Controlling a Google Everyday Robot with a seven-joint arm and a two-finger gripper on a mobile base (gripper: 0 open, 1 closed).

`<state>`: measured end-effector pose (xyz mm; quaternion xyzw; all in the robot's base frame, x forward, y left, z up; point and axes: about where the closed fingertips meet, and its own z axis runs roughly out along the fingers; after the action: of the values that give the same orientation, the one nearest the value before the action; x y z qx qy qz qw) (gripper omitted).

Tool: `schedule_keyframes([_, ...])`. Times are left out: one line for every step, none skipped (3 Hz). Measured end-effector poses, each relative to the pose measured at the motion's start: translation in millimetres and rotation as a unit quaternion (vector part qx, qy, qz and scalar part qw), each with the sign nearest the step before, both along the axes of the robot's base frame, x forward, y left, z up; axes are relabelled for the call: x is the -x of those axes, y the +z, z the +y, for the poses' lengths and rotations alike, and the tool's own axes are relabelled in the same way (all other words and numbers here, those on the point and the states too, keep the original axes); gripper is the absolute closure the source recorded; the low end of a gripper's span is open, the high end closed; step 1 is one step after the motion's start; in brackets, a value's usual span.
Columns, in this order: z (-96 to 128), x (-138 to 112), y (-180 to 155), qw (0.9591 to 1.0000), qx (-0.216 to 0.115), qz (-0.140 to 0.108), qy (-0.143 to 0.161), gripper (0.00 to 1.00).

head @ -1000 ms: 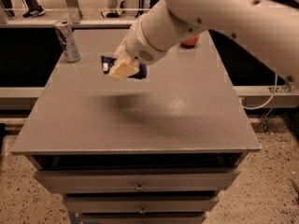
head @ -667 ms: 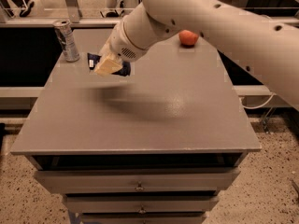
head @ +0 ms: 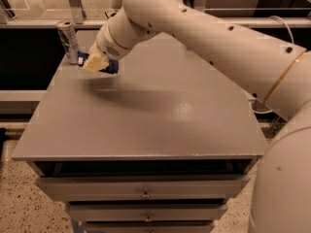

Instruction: Move rxbar blueberry near redbull can

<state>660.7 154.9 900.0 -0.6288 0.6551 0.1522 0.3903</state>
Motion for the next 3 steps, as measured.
schedule_keyframes([1,-39,-11,0.9996,0.004,-0.001,-0.028,1.0])
schedule_keyframes([0,-59,-20,0.9991,0.008,0.0,-0.043,1.0])
schedule_keyframes([7,-72,-25,0.9987,0.003,0.005,-0.05,0.97])
